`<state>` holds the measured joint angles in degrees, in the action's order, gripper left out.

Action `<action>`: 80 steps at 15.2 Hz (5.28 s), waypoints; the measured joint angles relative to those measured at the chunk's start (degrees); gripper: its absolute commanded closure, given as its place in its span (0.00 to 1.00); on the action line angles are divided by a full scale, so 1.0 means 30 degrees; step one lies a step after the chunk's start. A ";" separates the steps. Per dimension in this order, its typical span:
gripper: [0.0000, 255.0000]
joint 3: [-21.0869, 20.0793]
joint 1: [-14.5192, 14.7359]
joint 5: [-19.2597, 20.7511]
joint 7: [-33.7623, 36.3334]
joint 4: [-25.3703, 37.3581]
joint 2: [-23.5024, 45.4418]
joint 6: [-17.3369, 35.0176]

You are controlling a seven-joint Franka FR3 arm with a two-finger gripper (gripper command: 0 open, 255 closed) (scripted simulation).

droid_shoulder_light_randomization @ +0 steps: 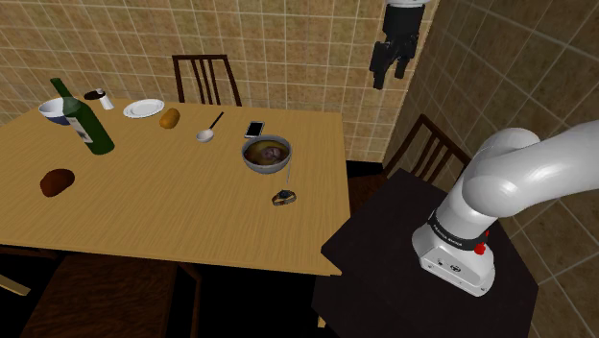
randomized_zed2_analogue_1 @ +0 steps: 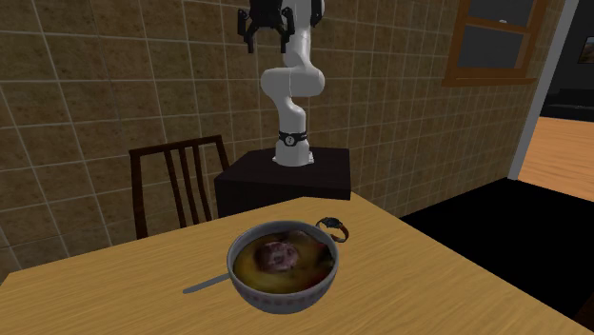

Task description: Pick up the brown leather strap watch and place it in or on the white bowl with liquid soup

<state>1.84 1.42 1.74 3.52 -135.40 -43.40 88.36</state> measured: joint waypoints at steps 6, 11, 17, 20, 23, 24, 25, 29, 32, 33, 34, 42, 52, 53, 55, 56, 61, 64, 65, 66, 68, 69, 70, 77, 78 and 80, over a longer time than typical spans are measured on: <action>0.00 -0.0209 0.0613 -0.0137 -0.0643 -0.1446 0.1117 0.2653; 0.00 -0.0508 0.1392 -0.0322 -0.1424 -0.2923 0.2893 0.6062; 0.00 -0.1005 0.2329 -0.0530 -0.2287 -0.3660 0.6176 1.0284; 0.00 -0.1189 0.2691 -0.0540 -0.2816 -0.3824 0.7964 1.2355; 0.00 -0.1543 0.3124 -0.0559 -0.3126 -0.3665 1.0069 1.4399; 0.00 -0.1598 0.3207 -0.0524 -0.3315 -0.3713 1.0626 1.5037; 0.00 -0.1683 0.3307 -0.0483 -0.3457 -0.3664 1.1311 1.5709; 0.00 -0.2141 0.3751 -0.0173 -0.3740 -0.3010 1.4221 1.8102; 0.00 -0.2378 0.4018 0.0288 -0.3916 -0.2169 1.6525 1.9670; 0.00 -0.2501 0.4199 0.0465 -0.3822 -0.2016 1.7082 2.0097; 0.00 -0.2545 0.4332 0.0727 -0.3790 -0.1510 1.8024 2.0581; 0.00 -0.2423 0.4994 0.1832 -0.3540 -0.0125 2.1553 2.2791; 1.00 -0.2199 0.5135 0.2088 -0.3373 0.0106 2.2573 2.3590; 1.00 -0.2199 0.5135 0.2088 -0.3373 0.0106 2.2572 2.3590; 1.00 -0.2198 0.5134 0.2088 -0.3373 0.0108 2.2571 2.3590; 1.00 -0.2200 0.5136 0.2089 -0.3373 0.0108 2.2571 2.3590; 1.00 -0.2206 0.5139 0.2088 -0.3373 0.0109 2.2569 2.3587; 1.00 -0.2277 0.5063 0.2007 -0.3453 0.0022 2.2232 2.3335; 1.00 -0.2331 0.5036 0.1950 -0.3484 -0.0022 2.1996 2.3143; 1.00 -0.2381 0.4995 0.1891 -0.3534 -0.0049 2.1776 2.2953; 1.00 -0.2480 0.4895 0.1761 -0.3664 -0.0127 2.1301 2.2561; 1.00 -0.2548 0.4884 0.1683 -0.3679 -0.0214 2.0976 2.2324; 1.00 -0.2604 0.4826 0.1600 -0.3763 -0.0275 2.0686 2.2099; 1.00 -0.2916 0.4655 0.1083 -0.4118 -0.0325 1.9000 2.0475; 1.00 -0.2939 0.4618 0.1012 -0.4197 -0.0290 1.8794 2.0238; 1.00 -0.3010 0.4581 0.0852 -0.4305 -0.0389 1.8228 1.9777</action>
<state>-7.19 15.16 4.29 -9.39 -136.57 11.29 147.69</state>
